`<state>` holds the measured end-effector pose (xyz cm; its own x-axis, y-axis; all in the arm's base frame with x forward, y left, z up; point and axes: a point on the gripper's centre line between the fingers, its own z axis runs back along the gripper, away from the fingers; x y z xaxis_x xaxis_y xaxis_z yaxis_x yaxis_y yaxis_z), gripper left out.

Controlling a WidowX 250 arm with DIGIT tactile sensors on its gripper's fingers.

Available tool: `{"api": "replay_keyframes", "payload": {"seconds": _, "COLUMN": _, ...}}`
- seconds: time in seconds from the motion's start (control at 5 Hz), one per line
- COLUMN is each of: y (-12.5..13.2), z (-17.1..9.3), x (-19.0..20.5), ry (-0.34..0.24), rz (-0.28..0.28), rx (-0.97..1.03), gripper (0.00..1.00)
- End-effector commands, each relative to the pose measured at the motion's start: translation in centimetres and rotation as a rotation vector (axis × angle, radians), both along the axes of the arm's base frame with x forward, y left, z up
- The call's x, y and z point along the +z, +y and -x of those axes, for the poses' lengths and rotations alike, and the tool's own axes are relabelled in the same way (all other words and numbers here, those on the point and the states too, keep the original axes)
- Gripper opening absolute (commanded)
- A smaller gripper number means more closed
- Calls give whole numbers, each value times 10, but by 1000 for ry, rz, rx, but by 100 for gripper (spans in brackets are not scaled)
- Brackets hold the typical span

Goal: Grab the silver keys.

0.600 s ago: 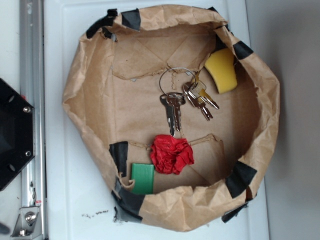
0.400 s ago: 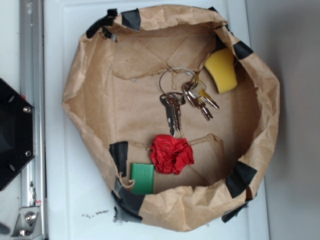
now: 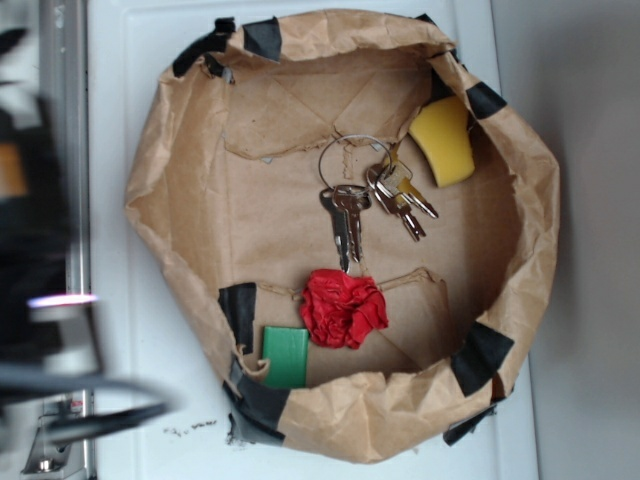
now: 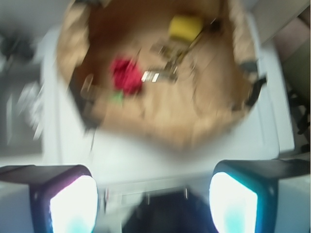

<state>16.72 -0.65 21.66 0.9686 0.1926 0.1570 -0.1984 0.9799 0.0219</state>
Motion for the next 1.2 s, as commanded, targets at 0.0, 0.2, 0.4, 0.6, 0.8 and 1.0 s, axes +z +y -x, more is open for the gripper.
{"api": "replay_keyframes", "payload": {"seconds": 0.0, "y": 21, "z": -74, "x": -19, "ry": -94, "rz": -62, "rx": 105, "gripper": 100}}
{"api": "replay_keyframes", "payload": {"seconds": 0.2, "y": 46, "z": -85, "x": -43, "ry": -131, "rz": -27, "rx": 176, "gripper": 100}}
{"api": "replay_keyframes", "payload": {"seconds": 0.4, "y": 55, "z": -90, "x": -69, "ry": -131, "rz": 32, "rx": 216, "gripper": 100}}
{"api": "replay_keyframes", "payload": {"seconds": 0.6, "y": 58, "z": -97, "x": -99, "ry": -77, "rz": 75, "rx": 214, "gripper": 100}}
{"api": "replay_keyframes", "payload": {"seconds": 0.8, "y": 58, "z": -97, "x": -99, "ry": -77, "rz": 75, "rx": 214, "gripper": 100}}
{"api": "replay_keyframes", "payload": {"seconds": 1.0, "y": 58, "z": -97, "x": -99, "ry": -77, "rz": 75, "rx": 214, "gripper": 100}}
